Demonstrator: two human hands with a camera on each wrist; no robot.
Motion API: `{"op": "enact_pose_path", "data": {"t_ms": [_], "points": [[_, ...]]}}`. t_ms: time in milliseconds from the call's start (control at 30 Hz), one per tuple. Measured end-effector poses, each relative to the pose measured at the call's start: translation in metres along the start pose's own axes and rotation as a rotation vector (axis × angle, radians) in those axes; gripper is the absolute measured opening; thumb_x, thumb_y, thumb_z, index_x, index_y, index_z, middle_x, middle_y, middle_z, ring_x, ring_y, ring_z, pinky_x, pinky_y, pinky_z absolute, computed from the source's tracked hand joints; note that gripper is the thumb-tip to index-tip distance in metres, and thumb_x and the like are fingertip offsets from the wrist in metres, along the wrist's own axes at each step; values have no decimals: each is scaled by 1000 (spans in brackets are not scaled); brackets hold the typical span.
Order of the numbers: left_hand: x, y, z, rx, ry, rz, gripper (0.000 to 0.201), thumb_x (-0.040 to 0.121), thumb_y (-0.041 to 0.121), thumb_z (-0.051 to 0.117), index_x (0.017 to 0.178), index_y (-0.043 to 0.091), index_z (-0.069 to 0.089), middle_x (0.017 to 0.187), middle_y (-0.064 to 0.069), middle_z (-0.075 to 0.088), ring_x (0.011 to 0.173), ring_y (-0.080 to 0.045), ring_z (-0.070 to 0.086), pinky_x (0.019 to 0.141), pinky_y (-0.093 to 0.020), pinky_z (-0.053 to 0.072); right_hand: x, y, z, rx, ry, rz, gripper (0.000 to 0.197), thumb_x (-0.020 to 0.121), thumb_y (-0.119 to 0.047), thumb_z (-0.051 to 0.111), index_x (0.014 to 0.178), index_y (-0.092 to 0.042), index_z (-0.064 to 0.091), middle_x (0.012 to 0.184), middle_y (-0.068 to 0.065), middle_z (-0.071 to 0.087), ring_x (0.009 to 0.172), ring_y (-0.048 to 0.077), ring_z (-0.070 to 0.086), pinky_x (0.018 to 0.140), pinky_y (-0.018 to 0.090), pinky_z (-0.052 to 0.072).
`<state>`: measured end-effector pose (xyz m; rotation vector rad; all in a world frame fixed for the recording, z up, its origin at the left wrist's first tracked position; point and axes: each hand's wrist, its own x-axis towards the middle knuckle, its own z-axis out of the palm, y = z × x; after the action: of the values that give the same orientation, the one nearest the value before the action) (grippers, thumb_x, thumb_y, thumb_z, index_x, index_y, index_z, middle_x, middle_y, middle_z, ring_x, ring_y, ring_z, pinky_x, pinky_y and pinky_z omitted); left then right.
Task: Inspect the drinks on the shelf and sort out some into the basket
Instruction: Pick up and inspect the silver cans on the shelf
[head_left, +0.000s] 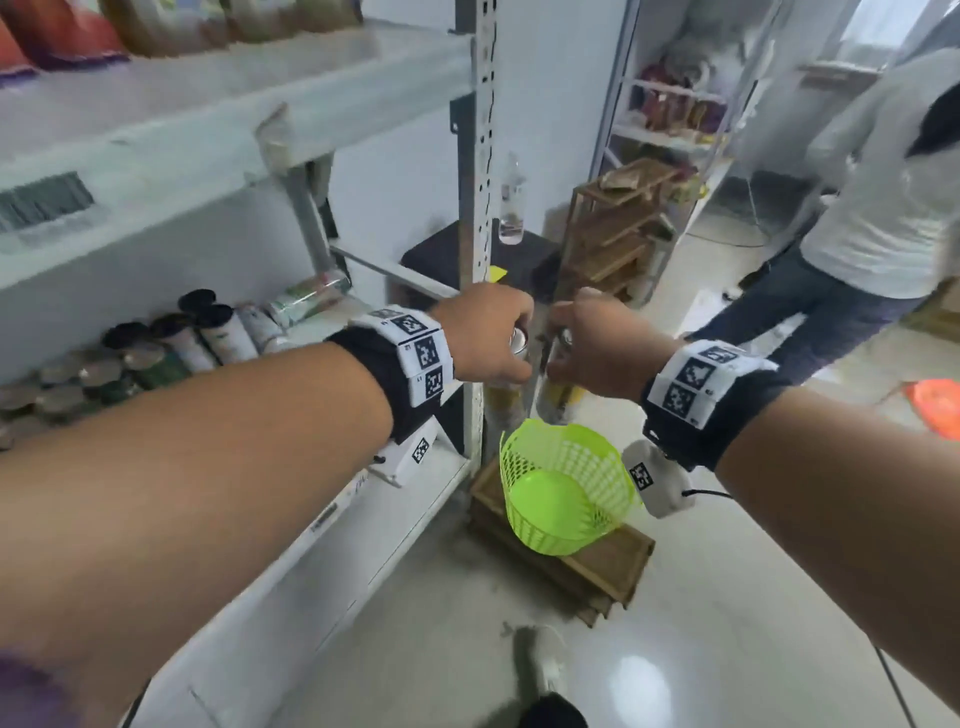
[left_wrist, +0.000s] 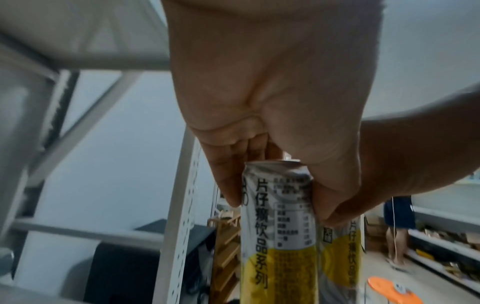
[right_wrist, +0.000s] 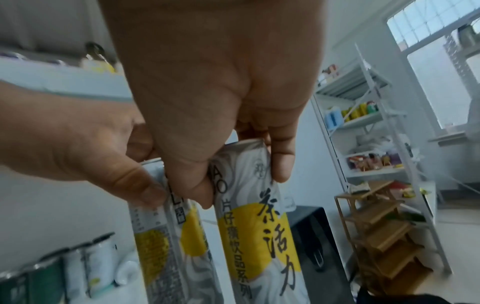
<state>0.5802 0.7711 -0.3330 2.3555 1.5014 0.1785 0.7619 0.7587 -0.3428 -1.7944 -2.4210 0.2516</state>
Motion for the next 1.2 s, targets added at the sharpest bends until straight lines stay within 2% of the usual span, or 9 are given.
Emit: {"op": "enact_pose_path", "data": {"t_ms": [100, 167, 267, 433, 533, 667, 800, 1100, 1200], "points": [[67, -15, 56, -23, -93, -41, 39, 73, 31, 88, 99, 16, 64, 98, -3, 70, 90, -27, 65, 79, -43, 57, 50, 57, 51, 7, -128, -19, 37, 77, -34, 80, 110, -18, 70, 96, 4, 45, 83, 30, 55, 74, 33, 44], [100, -25, 87, -25, -143, -85, 39, 71, 31, 89, 92, 21, 57, 95, -1, 66, 90, -28, 64, 79, -44, 57, 76, 84, 81, 29, -212, -33, 39, 77, -33, 80, 110, -17, 69, 100, 9, 48, 92, 36, 59, 82, 40, 53], [160, -43, 144, -37, -213, -144, 52, 67, 33, 94, 84, 26, 45, 92, 3, 56, 87, -28, 60, 74, -39, 52, 119, 134, 136, 65, -301, -27, 42, 76, -32, 79, 113, -15, 67, 107, 14, 51, 100, 37, 57, 84, 41, 52], [225, -79, 241, -44, -300, -186, 51, 77, 37, 90, 99, 22, 47, 103, 2, 52, 99, -29, 60, 77, -36, 45, 162, 193, 231, 135, -415, 35, 39, 82, -26, 75, 118, -14, 65, 115, 16, 50, 108, 35, 52, 85, 42, 52], [251, -97, 295, -59, -363, -238, 48, 82, 39, 86, 112, 16, 56, 117, -5, 62, 110, -33, 64, 84, -39, 52, 177, 220, 287, 156, -484, 71, 40, 85, -24, 72, 122, -12, 63, 120, 17, 49, 114, 36, 51, 91, 45, 53], [269, -112, 362, -21, -436, -283, 48, 86, 34, 82, 121, 15, 56, 130, -9, 63, 121, -34, 64, 95, -43, 56, 185, 245, 358, 140, -569, 126, 45, 84, -23, 72, 127, -14, 59, 127, 15, 45, 123, 36, 46, 91, 47, 54], [281, -117, 426, 50, -522, -289, 62, 87, 30, 83, 140, 16, 54, 142, -10, 59, 132, -33, 60, 101, -43, 52, 183, 264, 423, 121, -654, 107, 50, 83, -20, 73, 131, -16, 58, 132, 15, 44, 127, 37, 45, 92, 46, 52], [298, -120, 526, 43, -661, -333, 52, 86, 17, 83, 133, 10, 61, 134, -13, 65, 126, -36, 64, 96, -40, 52, 168, 290, 521, 134, -753, 167, 58, 82, -19, 78, 136, -16, 58, 136, 20, 45, 129, 43, 47, 95, 49, 53], [301, -122, 546, 49, -699, -353, 40, 90, 15, 81, 126, 5, 66, 130, -17, 68, 123, -38, 66, 101, -42, 55, 164, 298, 537, 105, -772, 178, 56, 83, -21, 79, 134, -13, 58, 138, 23, 43, 127, 46, 49, 95, 46, 51]]}}
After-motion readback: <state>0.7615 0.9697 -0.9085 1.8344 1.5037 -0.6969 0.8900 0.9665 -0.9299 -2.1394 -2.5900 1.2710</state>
